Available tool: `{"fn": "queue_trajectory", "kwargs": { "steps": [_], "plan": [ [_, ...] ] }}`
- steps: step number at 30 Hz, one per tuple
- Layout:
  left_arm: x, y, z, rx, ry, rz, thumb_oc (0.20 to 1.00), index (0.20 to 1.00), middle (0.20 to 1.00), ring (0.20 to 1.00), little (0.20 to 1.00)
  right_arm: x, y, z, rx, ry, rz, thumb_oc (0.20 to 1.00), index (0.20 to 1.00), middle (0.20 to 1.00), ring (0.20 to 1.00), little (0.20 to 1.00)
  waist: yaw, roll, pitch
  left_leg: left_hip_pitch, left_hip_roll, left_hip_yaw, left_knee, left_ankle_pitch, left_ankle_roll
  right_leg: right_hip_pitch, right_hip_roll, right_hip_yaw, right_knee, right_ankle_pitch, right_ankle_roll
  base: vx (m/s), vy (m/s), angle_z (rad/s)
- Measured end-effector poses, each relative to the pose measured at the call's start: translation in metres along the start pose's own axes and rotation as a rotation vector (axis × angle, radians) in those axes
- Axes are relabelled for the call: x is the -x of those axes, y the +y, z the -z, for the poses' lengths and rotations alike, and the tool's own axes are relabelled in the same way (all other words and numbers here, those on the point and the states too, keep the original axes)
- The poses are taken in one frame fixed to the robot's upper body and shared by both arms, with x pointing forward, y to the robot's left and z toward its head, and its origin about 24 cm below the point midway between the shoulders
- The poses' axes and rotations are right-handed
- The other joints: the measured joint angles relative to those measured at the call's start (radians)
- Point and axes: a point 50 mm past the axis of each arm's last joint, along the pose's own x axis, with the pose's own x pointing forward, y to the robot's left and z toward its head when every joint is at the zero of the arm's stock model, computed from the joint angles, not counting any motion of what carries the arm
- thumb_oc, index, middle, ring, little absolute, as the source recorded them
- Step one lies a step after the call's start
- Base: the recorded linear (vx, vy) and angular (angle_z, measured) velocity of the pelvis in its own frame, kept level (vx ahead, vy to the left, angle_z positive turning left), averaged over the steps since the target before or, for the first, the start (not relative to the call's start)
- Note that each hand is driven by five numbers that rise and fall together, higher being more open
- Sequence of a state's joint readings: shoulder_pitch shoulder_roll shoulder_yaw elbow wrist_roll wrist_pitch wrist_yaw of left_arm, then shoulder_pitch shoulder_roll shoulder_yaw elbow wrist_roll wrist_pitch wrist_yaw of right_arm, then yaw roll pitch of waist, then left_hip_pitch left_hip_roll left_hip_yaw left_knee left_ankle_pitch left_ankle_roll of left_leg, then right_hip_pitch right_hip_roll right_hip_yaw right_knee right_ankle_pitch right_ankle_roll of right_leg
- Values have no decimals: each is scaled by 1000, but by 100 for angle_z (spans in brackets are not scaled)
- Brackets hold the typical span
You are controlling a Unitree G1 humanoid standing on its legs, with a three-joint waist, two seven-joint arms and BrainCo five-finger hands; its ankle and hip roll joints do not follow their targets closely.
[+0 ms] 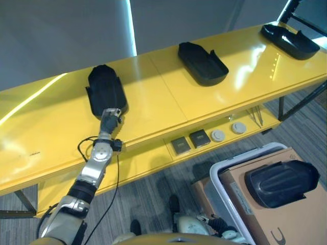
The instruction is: Move parts from the plastic box to the shelf.
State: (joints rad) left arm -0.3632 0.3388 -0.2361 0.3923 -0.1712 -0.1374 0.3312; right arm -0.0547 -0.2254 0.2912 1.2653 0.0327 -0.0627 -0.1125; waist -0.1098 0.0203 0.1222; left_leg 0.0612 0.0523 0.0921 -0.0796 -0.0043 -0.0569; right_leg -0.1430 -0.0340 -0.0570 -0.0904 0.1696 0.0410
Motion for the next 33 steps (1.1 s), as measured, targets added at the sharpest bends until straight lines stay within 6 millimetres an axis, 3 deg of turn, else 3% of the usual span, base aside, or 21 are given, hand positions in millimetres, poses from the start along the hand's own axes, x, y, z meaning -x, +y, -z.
{"fn": "queue_trajectory", "kwargs": {
  "steps": [8, 11, 12, 13, 14, 15, 17, 21, 27, 30, 33],
  "plan": [
    [6, -1, -15, 30, -70, 10, 200, 200, 200, 200, 200, -1, 0, -3, 0, -9, 0, 1000, 1000, 1000, 1000, 1000, 4, -5, 14, 1, 0, -1, 0, -1, 1, 1, 0, -2, 0, -1, 0, 0, 0, 0],
    [26, -2, -33, 91, -173, 61, 200, 200, 200, 200, 200, -1, -1, -3, -2, -6, 3, 1000, 1000, 1000, 1000, 1000, 17, -1, 18, 12, 0, -3, 0, -3, 3, 13, 0, -4, 0, 1, 4, 5, 10, 0],
    [30, 0, -34, 98, -180, 64, 454, 454, 454, 454, 454, -1, -1, -3, -5, -6, 3, 1000, 1000, 1000, 1000, 1000, 19, -1, 19, 17, 0, -3, 0, -4, 3, 19, 0, -5, 0, 1, 4, 0, 0, 0],
    [37, 4, -35, 108, -190, 63, 454, 454, 454, 454, 454, -1, -2, -3, -16, -4, 6, 1000, 1000, 1000, 1000, 1000, 23, 1, 20, 25, 1, -3, 0, -6, 3, 28, 1, -5, 0, -1, 5, -4, 36, 1],
    [42, 6, -36, 113, -195, 67, 893, 893, 893, 893, 893, -1, -2, -2, -19, -2, 7, 1000, 1000, 1000, 1000, 1000, 27, 2, 20, 32, 1, -3, 0, -8, 4, 34, 1, -5, 0, -2, 5, -18, 40, 2],
    [56, 10, -36, 149, -207, 84, 1000, 1000, 1000, 1000, 1000, 0, -2, -1, -23, 4, 8, 1000, 1000, 1000, 1000, 1000, 49, 5, 21, 49, 1, -6, -1, -14, 3, 54, 0, -6, 0, -6, 6, -24, 66, 4],
    [66, 13, -34, 168, -210, 95, 1000, 1000, 1000, 1000, 1000, 2, -2, 9, -26, 30, 7, 1000, 1000, 1000, 1000, 1000, 59, 3, 19, 62, 0, -10, -5, -18, 5, 70, -1, -6, 0, -10, 8, -25, 53, 8],
    [74, 21, -32, 150, -209, 93, 1000, 1000, 1000, 1000, 1000, 1, -2, 3, -26, 15, 7, 1000, 1000, 1000, 1000, 1000, 92, -8, 3, 63, -10, -18, -6, -22, 12, 78, -11, -9, 0, -14, 8, -53, 88, 4],
    [84, 8, -23, 122, -176, 170, 1000, 1000, 1000, 1000, 1000, 4, 3, 18, -90, 64, 8, 1000, 1000, 1000, 1000, 1000, 110, -52, -53, 65, -42, -44, -6, -16, 29, 94, -44, -32, 8, -1, 24, -78, 148, 15],
    [86, 5, -17, 56, -156, 233, 1000, 1000, 1000, 1000, 1000, 5, 9, 21, -288, 96, 23, 1000, 1000, 1000, 1000, 1000, 108, -90, -54, 57, -75, -47, -6, -15, 51, 86, -77, -28, 8, 2, 53, -91, 139, 5],
    [86, 5, -17, -23, -169, 270, 1000, 1000, 1000, 1000, 1000, 6, 23, 16, -287, 62, -16, 1000, 1000, 1000, 1000, 1000, 80, -134, -47, 22, -109, -26, 6, 4, 75, 23, -107, 20, 43, 30, 100, -255, 139, -19]
  ]
}}
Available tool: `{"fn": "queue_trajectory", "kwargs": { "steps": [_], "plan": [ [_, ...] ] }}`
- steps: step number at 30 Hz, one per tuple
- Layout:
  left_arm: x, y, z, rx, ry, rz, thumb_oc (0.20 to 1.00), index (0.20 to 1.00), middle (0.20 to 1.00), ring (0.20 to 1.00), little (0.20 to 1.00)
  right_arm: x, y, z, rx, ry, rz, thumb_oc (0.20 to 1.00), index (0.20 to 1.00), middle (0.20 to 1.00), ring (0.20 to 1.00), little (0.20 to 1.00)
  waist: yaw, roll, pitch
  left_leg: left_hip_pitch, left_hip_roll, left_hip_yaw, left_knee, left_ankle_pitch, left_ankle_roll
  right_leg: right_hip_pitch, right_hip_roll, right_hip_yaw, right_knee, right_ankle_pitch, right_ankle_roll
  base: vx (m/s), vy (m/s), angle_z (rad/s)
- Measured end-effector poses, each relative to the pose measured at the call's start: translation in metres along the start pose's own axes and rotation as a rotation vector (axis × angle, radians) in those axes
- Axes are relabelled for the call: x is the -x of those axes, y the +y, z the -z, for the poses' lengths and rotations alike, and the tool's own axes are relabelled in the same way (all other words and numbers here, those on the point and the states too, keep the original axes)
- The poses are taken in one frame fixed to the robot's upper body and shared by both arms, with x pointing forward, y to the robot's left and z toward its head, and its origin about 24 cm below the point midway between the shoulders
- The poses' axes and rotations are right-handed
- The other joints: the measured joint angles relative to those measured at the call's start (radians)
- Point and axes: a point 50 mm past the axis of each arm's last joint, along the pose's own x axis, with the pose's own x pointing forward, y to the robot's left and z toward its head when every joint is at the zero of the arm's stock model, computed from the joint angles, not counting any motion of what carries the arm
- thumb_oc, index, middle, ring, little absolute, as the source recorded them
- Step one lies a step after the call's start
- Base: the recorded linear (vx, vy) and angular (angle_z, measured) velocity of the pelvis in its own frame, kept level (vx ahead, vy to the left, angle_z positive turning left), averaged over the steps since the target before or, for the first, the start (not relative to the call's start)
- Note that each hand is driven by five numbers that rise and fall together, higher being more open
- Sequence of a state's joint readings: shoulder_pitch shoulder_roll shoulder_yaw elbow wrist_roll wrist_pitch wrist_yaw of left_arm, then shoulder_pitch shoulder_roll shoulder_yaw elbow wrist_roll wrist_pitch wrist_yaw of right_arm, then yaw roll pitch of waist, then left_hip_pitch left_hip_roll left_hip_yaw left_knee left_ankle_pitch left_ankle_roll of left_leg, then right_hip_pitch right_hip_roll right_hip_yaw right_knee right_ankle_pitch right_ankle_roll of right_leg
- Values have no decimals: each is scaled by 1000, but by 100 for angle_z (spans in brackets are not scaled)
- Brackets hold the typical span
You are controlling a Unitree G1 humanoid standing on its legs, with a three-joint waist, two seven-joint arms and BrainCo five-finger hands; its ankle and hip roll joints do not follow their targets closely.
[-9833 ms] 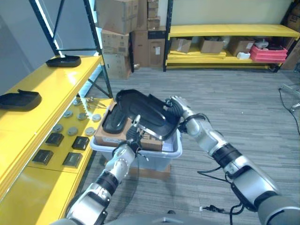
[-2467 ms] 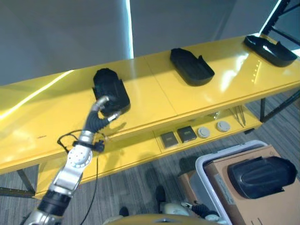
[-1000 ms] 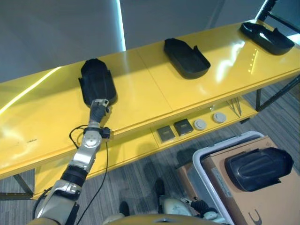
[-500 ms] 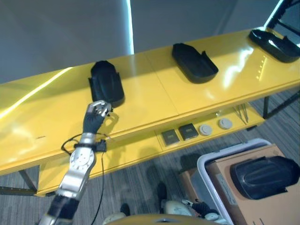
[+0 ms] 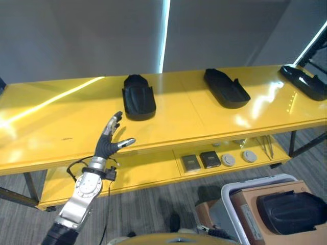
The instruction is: Move parts from the plastic box to the shelf.
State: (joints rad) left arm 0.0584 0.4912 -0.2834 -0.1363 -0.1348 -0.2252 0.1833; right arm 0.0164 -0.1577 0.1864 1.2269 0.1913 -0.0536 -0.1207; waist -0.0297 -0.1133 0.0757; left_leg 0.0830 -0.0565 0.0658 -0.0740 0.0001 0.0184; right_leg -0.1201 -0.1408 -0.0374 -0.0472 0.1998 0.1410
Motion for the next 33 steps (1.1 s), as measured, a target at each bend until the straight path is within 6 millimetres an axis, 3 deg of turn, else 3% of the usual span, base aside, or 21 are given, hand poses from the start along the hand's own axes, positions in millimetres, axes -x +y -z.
{"fn": "queue_trajectory", "kwargs": {
  "steps": [1, 2, 3, 6, 8, 10, 12, 15, 16, 17, 19, 20, 22, 23, 24, 25, 28, 29, 30, 31, 33],
  "plan": [
    [-1, 0, 0, -25, -2, 13, 1000, 1000, 1000, 1000, 1000, 0, 3, -8, 5, -33, -10, 1000, 1000, 1000, 1000, 1000, -9, -8, 12, -2, -5, 22, 0, 9, 8, -22, -6, 25, 5, 11, 47, -189, 109, -55],
    [-3, 3, 2, -67, -3, 15, 1000, 1000, 1000, 1000, 1000, -1, 8, -18, 0, -66, -12, 1000, 1000, 1000, 1000, 1000, -28, -9, 32, -37, -5, 54, 25, 9, 11, -59, -6, 58, 14, 57, 50, -43, 90, -71],
    [-5, 3, 6, -76, 12, 4, 1000, 1000, 1000, 1000, 1000, -1, 8, -18, -9, -64, -5, 1000, 1000, 1000, 1000, 1000, -44, -3, 47, -35, 10, 85, 20, 14, 18, -84, 7, 50, 36, 59, 86, -38, 137, -82],
    [-5, 9, 19, -89, 70, -56, 1000, 1000, 1000, 1000, 1000, -2, -1, -18, -201, -63, 53, 1000, 1000, 1000, 1000, 1000, -55, 20, 75, -9, 67, 193, 5, 15, 22, -90, 19, -46, 129, -17, 52, -63, 109, -107],
    [-8, 13, 16, -111, 50, -84, 1000, 1000, 1000, 1000, 1000, -1, -8, -7, -247, -19, 86, 1000, 1000, 1000, 1000, 1000, -52, 38, 85, 3, 102, 277, -1, 14, 24, -89, 9, -91, 229, -92, 57, -109, 55, -131],
    [-17, 14, 8, -117, 9, -91, 1000, 1000, 1000, 1000, 1000, 1, -15, 10, -224, 27, 106, 1000, 1000, 1000, 1000, 1000, -71, 49, 100, 0, 111, 303, 4, 15, 8, -26, -27, -78, 290, -168, 72, -140, 28, -78],
    [-20, 17, 4, -118, -15, -110, 1000, 1000, 1000, 1000, 1000, 6, -17, 30, -222, 77, 116, 1000, 1000, 1000, 1000, 1000, -76, 35, 101, 3, 100, 324, 11, 9, -13, 27, -24, -66, 255, -181, 53, -89, -29, -55],
    [-21, 23, 2, -119, -25, -149, 1000, 1000, 1000, 1000, 1000, 4, -30, 21, -201, 50, 158, 1000, 1000, 1000, 1000, 1000, -78, 81, 142, 7, 119, 405, 16, 5, -22, 51, 6, -105, 86, -119, -2, -72, -130, -105],
    [-22, 23, 0, -112, -33, -161, 1000, 1000, 1000, 1000, 1000, 3, -31, 19, -192, 42, 160, 1000, 1000, 1000, 1000, 1000, -83, 92, 147, 9, 128, 435, 7, 17, -42, 72, 2, -142, 11, -104, -11, 21, -157, -92],
    [-25, 21, -2, -91, -43, -178, 1000, 1000, 1000, 1000, 1000, 3, -32, 16, -186, 36, 162, 1000, 1000, 1000, 1000, 1000, -80, 106, 154, 14, 149, 467, 6, 28, -55, 70, -4, -218, 9, -132, -46, 3, -201, -87],
    [-22, 18, 1, -77, -34, -199, 1000, 1000, 1000, 1000, 1000, 3, -30, 19, -171, 52, 159, 1000, 1000, 1000, 1000, 1000, -34, 115, 155, 51, 193, 546, 12, 18, -87, 37, -26, -366, 120, -193, -62, 0, -161, -115],
    [-18, 19, 4, -79, -17, -202, 1000, 1000, 1000, 1000, 1000, 4, -29, 22, -147, 64, 159, 1000, 1000, 1000, 1000, 1000, -21, 104, 142, 61, 204, 568, 25, 1, -113, 17, -32, -388, 157, -184, -71, 27, -319, -101],
    [-13, 14, 10, -64, 10, -199, 1000, 1000, 1000, 1000, 1000, 5, -38, 25, -124, 69, 185, 1000, 1000, 1000, 1000, 1000, -24, 133, 113, 49, 213, 442, 14, -27, -114, 22, 23, -360, 111, -148, -85, 43, -407, -65],
    [-11, 11, 14, -47, 24, -205, 1000, 1000, 1000, 1000, 1000, 5, -43, 24, -119, 61, 196, 1000, 1000, 1000, 1000, 1000, -21, 156, 103, 28, 236, 426, 32, -16, -129, 11, 49, -347, 109, -150, -91, -73, -271, -52],
    [-9, 9, 21, -30, 62, -217, 1000, 1000, 1000, 1000, 1000, 5, -45, 24, -116, 57, 198, 1000, 1000, 1000, 1000, 1000, -33, 168, 100, 21, 250, 422, 73, -22, -119, 15, 74, -325, 104, -158, -119, -121, -356, -40],
    [-11, 5, 22, -21, 64, -208, 1000, 1000, 1000, 1000, 1000, 5, -46, 23, -103, 55, 197, 1000, 1000, 1000, 1000, 1000, -46, 177, 96, -4, 259, 400, 110, 13, -99, 14, 80, -323, 107, -151, -142, -124, -287, -13],
    [-15, -10, 42, -21, 146, -168, 1000, 1000, 1000, 1000, 1000, 4, -52, 17, -107, 38, 213, 1000, 1000, 1000, 1000, 1000, -56, 177, 120, -86, 277, 330, 307, 21, -129, 49, 61, -313, 76, -145, -167, -35, -137, -7],
    [-5, -16, 54, -28, 213, -145, 1000, 1000, 1000, 1000, 1000, 2, -56, 8, -66, 10, 212, 1000, 1000, 1000, 1000, 1000, -57, 172, 129, -104, 242, 229, 264, 27, -172, 75, 61, -293, 44, -143, -174, -12, -92, -64],
    [-5, -22, 60, -31, 238, -137, 1000, 1000, 1000, 1000, 1000, 1, -61, 0, -39, -14, 223, 1000, 1000, 1000, 1000, 1000, -52, 178, 130, -124, 188, 97, 201, 32, -185, 84, 68, -261, 17, -136, -165, 27, -53, -83],
    [-2, -25, 67, -28, 273, -143, 1000, 1000, 1000, 1000, 1000, 0, -65, -8, -22, -32, 230, 1000, 1000, 1000, 1000, 1000, -35, 184, 128, -127, 147, -18, 132, 33, -184, 89, 75, -230, -12, -127, -162, 30, 11, -79],
    [9, -23, 84, -71, 358, -151, 1000, 1000, 1000, 1000, 1000, -3, -64, -30, -15, -90, 234, 1000, 1000, 1000, 1000, 1000, -21, 182, 130, -139, 97, -172, 30, 44, -168, 86, 90, -162, -41, -107, -153, 35, 49, -103]
  ]
}}
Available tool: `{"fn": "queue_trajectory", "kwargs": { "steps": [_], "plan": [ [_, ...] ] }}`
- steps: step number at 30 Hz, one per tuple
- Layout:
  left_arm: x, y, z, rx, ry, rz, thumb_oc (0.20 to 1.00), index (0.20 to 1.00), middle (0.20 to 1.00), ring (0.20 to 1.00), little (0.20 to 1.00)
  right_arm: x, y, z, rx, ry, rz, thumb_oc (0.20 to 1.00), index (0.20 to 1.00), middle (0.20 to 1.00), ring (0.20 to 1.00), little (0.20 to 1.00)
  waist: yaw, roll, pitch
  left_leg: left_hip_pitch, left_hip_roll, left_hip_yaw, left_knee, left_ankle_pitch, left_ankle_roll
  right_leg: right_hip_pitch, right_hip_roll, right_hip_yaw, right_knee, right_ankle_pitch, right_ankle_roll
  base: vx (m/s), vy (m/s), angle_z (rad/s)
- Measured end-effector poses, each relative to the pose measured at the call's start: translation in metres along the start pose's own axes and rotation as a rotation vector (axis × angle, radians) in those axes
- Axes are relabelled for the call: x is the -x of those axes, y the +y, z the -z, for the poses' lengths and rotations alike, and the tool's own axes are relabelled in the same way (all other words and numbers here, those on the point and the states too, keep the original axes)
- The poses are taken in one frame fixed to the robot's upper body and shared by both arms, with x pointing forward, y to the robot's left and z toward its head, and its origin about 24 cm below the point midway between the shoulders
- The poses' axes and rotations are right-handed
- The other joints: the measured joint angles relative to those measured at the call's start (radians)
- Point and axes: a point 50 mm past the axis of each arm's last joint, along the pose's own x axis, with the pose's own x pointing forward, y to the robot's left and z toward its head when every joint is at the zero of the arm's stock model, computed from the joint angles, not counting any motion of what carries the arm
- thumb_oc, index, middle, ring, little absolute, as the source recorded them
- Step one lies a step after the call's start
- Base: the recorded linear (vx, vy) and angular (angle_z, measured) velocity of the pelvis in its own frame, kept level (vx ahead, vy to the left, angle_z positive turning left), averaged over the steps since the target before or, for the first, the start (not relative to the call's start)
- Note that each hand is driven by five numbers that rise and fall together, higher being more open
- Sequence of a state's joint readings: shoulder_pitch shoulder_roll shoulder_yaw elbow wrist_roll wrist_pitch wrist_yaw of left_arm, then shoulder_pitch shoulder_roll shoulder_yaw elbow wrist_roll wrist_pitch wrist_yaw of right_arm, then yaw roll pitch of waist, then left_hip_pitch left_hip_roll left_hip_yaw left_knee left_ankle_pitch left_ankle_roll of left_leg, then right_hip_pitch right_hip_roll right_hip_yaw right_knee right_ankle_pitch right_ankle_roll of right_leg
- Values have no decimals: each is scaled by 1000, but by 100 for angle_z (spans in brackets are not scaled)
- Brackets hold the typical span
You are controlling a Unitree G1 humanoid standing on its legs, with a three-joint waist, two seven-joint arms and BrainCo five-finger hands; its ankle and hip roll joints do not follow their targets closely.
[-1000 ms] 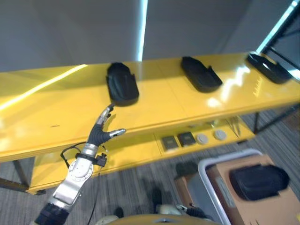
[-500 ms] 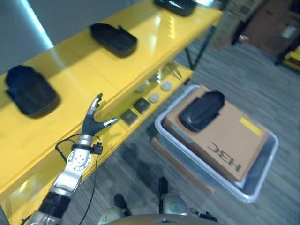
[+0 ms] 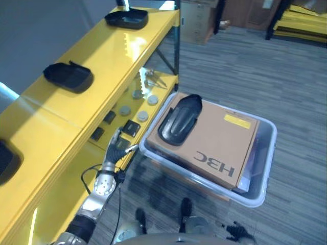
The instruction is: Move parts from the plastic box to the shelf.
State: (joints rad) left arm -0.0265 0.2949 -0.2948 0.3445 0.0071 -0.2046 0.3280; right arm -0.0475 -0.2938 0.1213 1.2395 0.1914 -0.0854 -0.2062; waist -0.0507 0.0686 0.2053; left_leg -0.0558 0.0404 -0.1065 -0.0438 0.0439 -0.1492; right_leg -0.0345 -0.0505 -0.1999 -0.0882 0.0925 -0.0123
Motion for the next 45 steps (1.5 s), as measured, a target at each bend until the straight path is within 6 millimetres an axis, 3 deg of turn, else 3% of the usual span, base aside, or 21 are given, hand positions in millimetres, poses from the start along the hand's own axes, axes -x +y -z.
{"fn": "queue_trajectory", "kwargs": {
  "steps": [2, 5, 6, 7, 11, 14, 15, 16, 19, 20, 21, 23, 27, 29, 32, 35, 36, 38, 41, 45],
  "plan": [
    [3, -1, 15, -34, 77, 5, 1000, 1000, 1000, 1000, 1000, -1, 1, -9, -5, -31, 5, 1000, 1000, 1000, 1000, 1000, -3, 2, -1, -18, -13, -29, -6, 28, 26, 6, 7, 22, 0, 6, 1, 52, 99, -76],
    [13, -9, 31, -62, 144, 46, 1000, 1000, 1000, 1000, 1000, 2, -1, 8, 23, 6, 11, 1000, 1000, 1000, 1000, 1000, -25, 26, -12, -14, 13, 35, 10, 62, 86, 48, 30, 35, 0, -11, 29, 11, 177, -31],
    [15, -10, 39, -89, 179, 65, 1000, 1000, 1000, 1000, 1000, 6, 5, 18, 19, 29, 2, 1000, 1000, 1000, 1000, 1000, -35, -12, -17, -7, -11, 71, -7, 55, 96, 31, -2, 40, 8, -17, 50, 6, 239, -18],
    [16, -11, 49, -122, 222, 79, 1000, 1000, 1000, 1000, 1000, 6, 10, 15, 17, 20, -7, 1000, 1000, 1000, 1000, 1000, -29, -8, -19, -1, -21, 93, -15, 53, 115, 19, -18, 59, 28, -21, 64, -7, 228, -45],
    [32, -2, 82, -191, 385, 71, 1000, 1000, 1000, 1000, 1000, 12, 31, 12, 27, -23, -65, 1000, 1000, 1000, 1000, 1000, -43, -89, 3, 12, -59, 181, -35, 51, 147, -23, -57, 137, 50, 16, 111, -72, 100, -57],
    [44, 10, 106, -217, 524, 34, 1000, 1000, 1000, 1000, 1000, 22, 38, -30, -56, -254, -70, 1000, 1000, 1000, 1000, 1000, -77, -144, 17, 5, -65, 220, -30, 55, 170, -45, -66, 206, 56, 46, 151, -154, 9, -33],
    [44, 10, 106, -217, 524, 34, 1000, 1000, 1000, 1000, 1000, 22, 38, -30, -56, -254, -70, 1000, 1000, 1000, 1000, 1000, -77, -144, 17, 5, -65, 220, -30, 55, 170, -45, -66, 206, 56, 46, 151, -84, -28, -26],
    [44, 17, 114, -255, 571, 22, 1000, 1000, 1000, 1000, 1000, 32, 36, -62, -64, -415, -65, 1000, 1000, 1000, 1000, 1000, -62, -139, 35, -5, -30, 247, -34, 63, 185, -72, -47, 246, 65, 74, 189, -61, -28, -32],
    [54, 20, 125, -227, 647, -22, 1000, 1000, 1000, 1000, 1000, 48, 31, -102, 23, -632, -56, 1000, 1000, 1000, 1000, 1000, -28, -119, 40, -2, 22, 298, -35, 61, 191, -66, -69, 147, 113, -2, 179, -50, -28, -66],
    [70, 25, 138, -186, 747, -69, 1000, 1000, 1000, 1000, 1000, 78, 26, -139, 28, -875, -63, 1000, 1000, 1000, 1000, 1000, -6, -130, 32, 5, 35, 341, -35, 50, 176, -54, -110, 102, 104, -20, 184, 25, -47, -106],
    [83, 27, 146, -193, 802, -68, 1000, 1000, 1000, 1000, 1000, 86, 28, -155, 20, -967, -67, 1000, 1000, 1000, 1000, 1000, -10, -155, 16, 6, 24, 357, -35, 49, 163, -36, -137, 105, 71, -17, 184, 82, -90, -89],
    [99, 30, 157, -193, 882, -77, 1000, 1000, 1000, 1000, 1000, 93, 29, -163, 18, -1004, -78, 1000, 1000, 1000, 1000, 1000, -16, -200, -14, 6, -1, 361, -37, 50, 127, 22, -167, 106, 16, -10, 187, 126, -90, -13],
    [132, 9, 171, -124, 1040, -64, 1000, 1000, 1000, 1000, 1000, 109, 10, -156, 75, -1088, -82, 1000, 1000, 1000, 1000, 1000, -39, -106, -31, 39, 57, 349, -42, 67, 80, 75, -109, 77, -2, -23, 169, 100, -62, 3],
    [149, -5, 174, -172, 1052, 43, 1000, 1000, 1000, 1000, 1000, 106, -12, -144, 136, -1068, -41, 1000, 1000, 1000, 1000, 1000, -60, -48, -81, 41, 82, 327, -42, 64, 66, 86, -82, 54, -2, -42, 156, 72, -39, 17],
    [148, -12, 171, -205, 1019, 107, 1000, 1000, 1000, 1000, 1000, 96, -16, -148, 166, -1044, -22, 1000, 1000, 1000, 1000, 1000, -60, -21, -99, 36, 89, 302, -42, 69, 59, 100, -67, 29, 4, -45, 149, 37, -30, 24],
    [139, -12, 168, -211, 982, 112, 1000, 1000, 1000, 1000, 1000, 86, 0, -181, 225, -1059, -33, 1000, 1000, 1000, 1000, 1000, -35, -27, -106, 2, 87, 279, -42, 80, 58, 87, -64, 16, -2, -47, 149, -54, 0, 26],
    [130, -14, 163, -222, 936, 126, 1000, 1000, 1000, 1000, 1000, 86, 2, -204, 225, -1096, 20, 1000, 1000, 1000, 1000, 1000, -8, -22, -109, -28, 79, 253, -42, 96, 63, 69, -68, -7, 4, -41, 147, -111, 14, 46],
    [120, -15, 159, -235, 897, 136, 1000, 1000, 1000, 1000, 1000, 81, 4, -223, 208, -1084, 68, 1000, 1000, 1000, 1000, 1000, 7, -23, -108, -67, 77, 236, -37, 106, 68, 42, -68, -23, 3, -37, 149, -111, 28, 44],
    [105, -15, 152, -248, 840, 146, 1000, 1000, 1000, 1000, 1000, 88, 9, -266, 126, -1117, 137, 1000, 1000, 1000, 1000, 1000, 56, -22, -68, -120, 66, 206, -36, 133, 77, 8, -73, -52, 4, -27, 155, -69, 28, 31],
    [94, -20, 146, -235, 804, 151, 1000, 1000, 1000, 1000, 1000, 92, 5, -294, 123, -1126, 203, 1000, 1000, 1000, 1000, 1000, 83, 0, -17, -154, 36, 164, -36, 146, 90, 1, -100, -89, 1, -19, 161, -58, 55, 32]
  ]
}}
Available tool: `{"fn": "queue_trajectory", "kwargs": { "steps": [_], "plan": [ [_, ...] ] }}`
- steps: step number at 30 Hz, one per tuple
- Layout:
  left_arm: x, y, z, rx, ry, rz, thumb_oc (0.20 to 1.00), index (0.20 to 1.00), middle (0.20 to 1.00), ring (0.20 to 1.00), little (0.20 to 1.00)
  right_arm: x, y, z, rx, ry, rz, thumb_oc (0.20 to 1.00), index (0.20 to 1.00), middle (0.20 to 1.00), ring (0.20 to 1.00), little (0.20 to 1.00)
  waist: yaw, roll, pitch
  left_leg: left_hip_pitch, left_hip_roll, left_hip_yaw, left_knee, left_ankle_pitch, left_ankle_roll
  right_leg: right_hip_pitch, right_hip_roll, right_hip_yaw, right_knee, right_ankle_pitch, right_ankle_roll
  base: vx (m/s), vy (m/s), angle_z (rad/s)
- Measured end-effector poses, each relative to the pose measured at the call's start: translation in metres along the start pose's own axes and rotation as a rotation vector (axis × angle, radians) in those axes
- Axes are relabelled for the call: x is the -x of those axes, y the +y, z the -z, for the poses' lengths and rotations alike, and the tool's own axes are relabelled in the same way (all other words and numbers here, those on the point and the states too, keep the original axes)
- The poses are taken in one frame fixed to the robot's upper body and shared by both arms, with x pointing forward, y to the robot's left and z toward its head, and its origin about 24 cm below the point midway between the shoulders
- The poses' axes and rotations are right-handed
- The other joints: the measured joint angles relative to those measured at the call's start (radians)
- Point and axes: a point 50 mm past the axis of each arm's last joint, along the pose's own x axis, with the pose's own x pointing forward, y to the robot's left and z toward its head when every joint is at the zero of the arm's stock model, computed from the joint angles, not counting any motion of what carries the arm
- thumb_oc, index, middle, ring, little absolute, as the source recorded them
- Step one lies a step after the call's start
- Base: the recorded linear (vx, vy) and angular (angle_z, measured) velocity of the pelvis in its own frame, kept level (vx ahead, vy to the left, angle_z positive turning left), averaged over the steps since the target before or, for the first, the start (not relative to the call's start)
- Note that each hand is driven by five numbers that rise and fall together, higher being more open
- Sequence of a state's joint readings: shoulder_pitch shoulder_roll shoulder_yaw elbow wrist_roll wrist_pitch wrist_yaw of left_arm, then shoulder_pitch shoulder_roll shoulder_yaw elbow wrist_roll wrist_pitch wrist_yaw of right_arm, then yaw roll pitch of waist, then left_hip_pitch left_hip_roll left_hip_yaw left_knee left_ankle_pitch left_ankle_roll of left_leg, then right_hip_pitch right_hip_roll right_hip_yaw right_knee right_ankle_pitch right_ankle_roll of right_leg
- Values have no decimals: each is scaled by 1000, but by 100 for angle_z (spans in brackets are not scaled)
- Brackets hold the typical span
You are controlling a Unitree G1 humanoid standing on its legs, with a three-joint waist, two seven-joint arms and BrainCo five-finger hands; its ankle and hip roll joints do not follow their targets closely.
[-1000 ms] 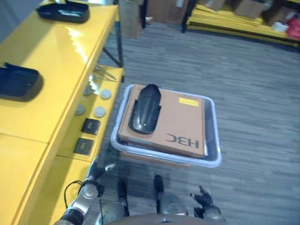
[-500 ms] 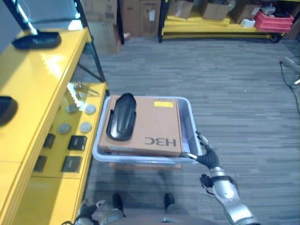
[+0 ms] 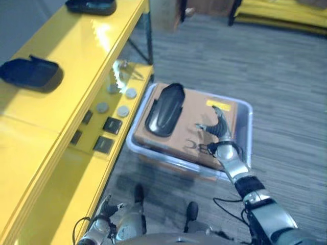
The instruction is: Move parts from the plastic box to the shelf.
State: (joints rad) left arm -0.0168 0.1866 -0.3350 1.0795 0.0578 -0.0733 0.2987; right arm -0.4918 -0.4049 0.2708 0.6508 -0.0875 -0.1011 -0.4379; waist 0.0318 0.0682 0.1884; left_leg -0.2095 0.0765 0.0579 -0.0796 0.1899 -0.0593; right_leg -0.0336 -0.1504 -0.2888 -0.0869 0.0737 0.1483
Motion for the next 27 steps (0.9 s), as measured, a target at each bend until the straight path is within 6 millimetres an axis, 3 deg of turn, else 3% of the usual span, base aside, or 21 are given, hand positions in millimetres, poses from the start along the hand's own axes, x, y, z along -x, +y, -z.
{"fn": "queue_trajectory", "kwargs": {
  "steps": [2, 3, 4, 10, 19, 27],
  "plan": [
    [0, 1, 0, 6, -2, -2, 1000, 1000, 1000, 1000, 1000, -6, -2, -3, 7, 7, 15, 1000, 1000, 1000, 1000, 1000, 14, 4, 13, -5, -11, -4, 0, 3, 5, -1, -5, -4, 0, 0, 2, 0, 17, 14],
    [-3, 2, -9, 17, -29, -5, 1000, 1000, 1000, 1000, 1000, -24, -17, -18, 23, -14, 80, 1000, 1000, 1000, 1000, 1000, 15, 17, 53, -22, -16, -6, 0, 6, 7, -12, -11, -9, 0, 5, 8, 5, 42, 15],
    [-3, 3, -10, 16, -30, -6, 1000, 1000, 1000, 1000, 1000, -28, -23, -21, 24, -24, 101, 1000, 1000, 1000, 1000, 1000, 24, 18, 61, -28, -19, -8, 0, 8, 10, -16, -14, -13, 3, 7, 8, -2, 44, 21],
    [-4, 3, -9, -6, -19, -2, 1000, 1000, 1000, 1000, 1000, -48, -31, -42, 47, -40, 136, 1000, 1000, 1000, 1000, 1000, 46, 18, 77, -50, -35, -32, 0, 11, 14, -23, -21, -34, 3, 6, 10, -10, 33, 12],
    [-5, 4, -10, -28, -27, 10, 1000, 1000, 1000, 1000, 1000, -63, -60, -18, 121, 136, 182, 1000, 1000, 1000, 1000, 1000, 97, 17, 80, -89, -52, -103, 1, 23, 15, -17, -20, -106, 3, -10, 15, 10, -3, 23],
    [-6, 4, -9, -35, -19, 24, 1000, 1000, 1000, 1000, 1000, -57, -49, 2, 85, 255, 110, 1000, 1000, 1000, 1000, 1000, 122, 5, 90, -94, -58, -139, 0, 27, 12, -3, -18, -135, 3, -17, 16, 16, -6, 12]
  ]
}}
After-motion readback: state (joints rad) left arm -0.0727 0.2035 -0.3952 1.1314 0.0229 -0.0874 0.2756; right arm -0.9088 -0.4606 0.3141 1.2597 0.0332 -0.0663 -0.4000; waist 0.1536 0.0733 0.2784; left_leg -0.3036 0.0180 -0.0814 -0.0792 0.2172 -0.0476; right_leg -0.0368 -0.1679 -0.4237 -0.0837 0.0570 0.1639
